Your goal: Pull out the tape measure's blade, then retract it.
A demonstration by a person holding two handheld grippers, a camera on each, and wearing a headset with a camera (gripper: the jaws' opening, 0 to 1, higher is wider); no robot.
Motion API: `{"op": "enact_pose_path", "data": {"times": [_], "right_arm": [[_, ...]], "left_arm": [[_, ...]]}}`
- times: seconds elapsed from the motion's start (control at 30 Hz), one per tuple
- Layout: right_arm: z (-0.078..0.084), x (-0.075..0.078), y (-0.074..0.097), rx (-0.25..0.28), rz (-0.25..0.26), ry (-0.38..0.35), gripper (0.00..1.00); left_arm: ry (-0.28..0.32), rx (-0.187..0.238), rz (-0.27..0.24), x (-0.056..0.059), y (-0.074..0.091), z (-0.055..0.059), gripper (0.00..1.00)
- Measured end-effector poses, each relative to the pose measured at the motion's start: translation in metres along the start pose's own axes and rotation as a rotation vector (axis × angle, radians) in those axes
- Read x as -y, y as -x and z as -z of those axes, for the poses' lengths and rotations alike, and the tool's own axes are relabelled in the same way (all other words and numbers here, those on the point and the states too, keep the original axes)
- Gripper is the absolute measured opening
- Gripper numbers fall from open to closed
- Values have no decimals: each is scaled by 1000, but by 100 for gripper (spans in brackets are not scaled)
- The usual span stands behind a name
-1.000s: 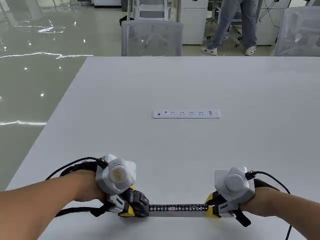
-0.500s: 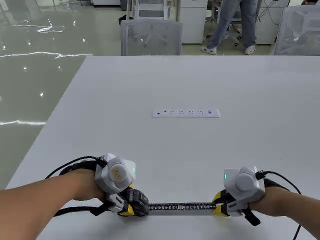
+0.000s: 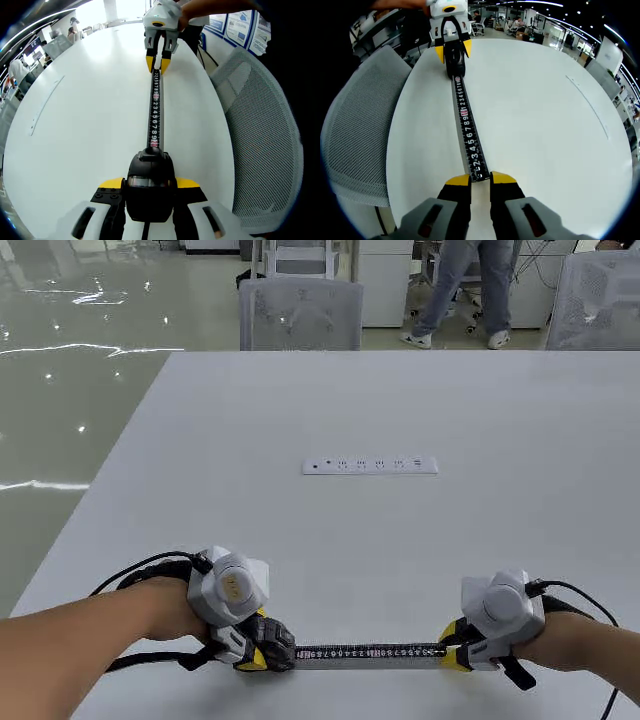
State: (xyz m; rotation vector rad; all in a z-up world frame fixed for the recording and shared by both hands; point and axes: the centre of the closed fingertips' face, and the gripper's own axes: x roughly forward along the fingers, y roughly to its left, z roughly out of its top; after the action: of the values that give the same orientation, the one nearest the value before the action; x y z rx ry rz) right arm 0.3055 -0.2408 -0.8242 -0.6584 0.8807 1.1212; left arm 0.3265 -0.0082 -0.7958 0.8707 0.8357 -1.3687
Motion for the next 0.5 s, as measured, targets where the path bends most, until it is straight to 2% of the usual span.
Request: {"op": "enact_pose_path", "data": {"times": [0.5], "right_arm": [[8, 2, 3, -7, 5, -12, 12]], "left_arm": [[1, 4, -4, 1, 0, 0, 33]]}}
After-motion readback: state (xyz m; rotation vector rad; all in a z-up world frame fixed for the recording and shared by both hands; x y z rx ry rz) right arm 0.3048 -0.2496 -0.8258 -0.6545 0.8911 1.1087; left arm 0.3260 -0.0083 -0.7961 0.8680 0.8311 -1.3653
